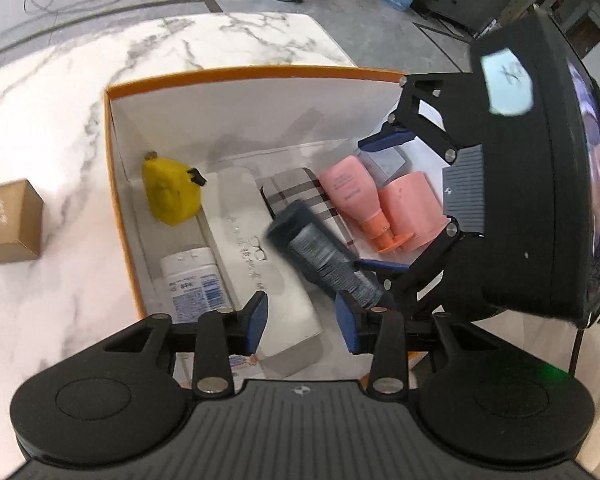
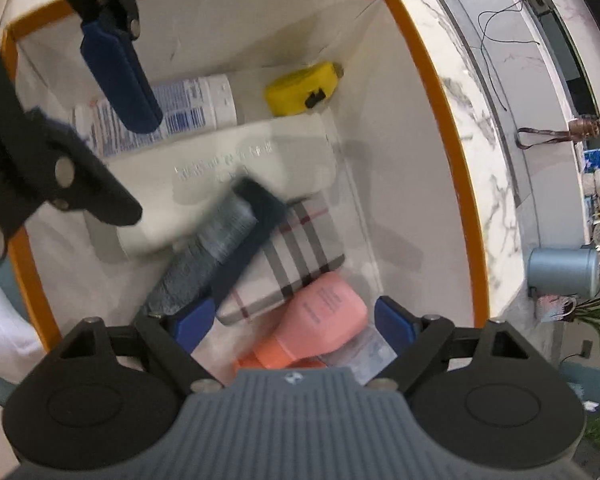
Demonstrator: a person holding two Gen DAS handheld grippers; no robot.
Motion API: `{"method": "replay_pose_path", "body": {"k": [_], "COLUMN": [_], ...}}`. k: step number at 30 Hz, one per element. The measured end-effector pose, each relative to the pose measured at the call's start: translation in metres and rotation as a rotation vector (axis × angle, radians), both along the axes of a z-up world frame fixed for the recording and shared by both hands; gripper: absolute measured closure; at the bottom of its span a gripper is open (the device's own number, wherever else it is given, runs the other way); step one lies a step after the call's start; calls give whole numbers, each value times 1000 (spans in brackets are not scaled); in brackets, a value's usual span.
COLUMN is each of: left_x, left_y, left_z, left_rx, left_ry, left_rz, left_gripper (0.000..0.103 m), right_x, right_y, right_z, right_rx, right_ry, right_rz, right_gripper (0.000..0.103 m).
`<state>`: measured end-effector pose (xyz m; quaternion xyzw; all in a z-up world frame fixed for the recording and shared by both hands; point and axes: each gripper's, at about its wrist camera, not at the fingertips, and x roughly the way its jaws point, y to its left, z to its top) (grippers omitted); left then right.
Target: Organize rigid objects
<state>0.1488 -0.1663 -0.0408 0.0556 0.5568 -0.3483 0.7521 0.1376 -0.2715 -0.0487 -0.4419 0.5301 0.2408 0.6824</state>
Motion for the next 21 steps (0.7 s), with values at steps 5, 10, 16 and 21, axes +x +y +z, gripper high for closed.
{"method": "replay_pose_path", "body": {"k": [5, 10, 16, 21], "left_x": [-7, -11, -9, -1], "left_y": [10, 17, 30, 42], "left_z": [14, 28, 38, 42], "left_rx": [0, -7, -21, -26], "left_ry": [-72, -154, -227, -248], "left_rz": [-14, -3, 41, 88], "left_gripper": [49, 46, 45, 45], "right_x": [0, 16, 17, 23], "right_y": [-1, -4, -7, -8], "right_z": [5, 10, 13, 1], "right_rx": [32, 128, 213, 235], "right_ry": [7, 31, 68, 94], "right_rz": [-29, -206, -387, -432], "right_gripper": [23, 28, 37, 43]}}
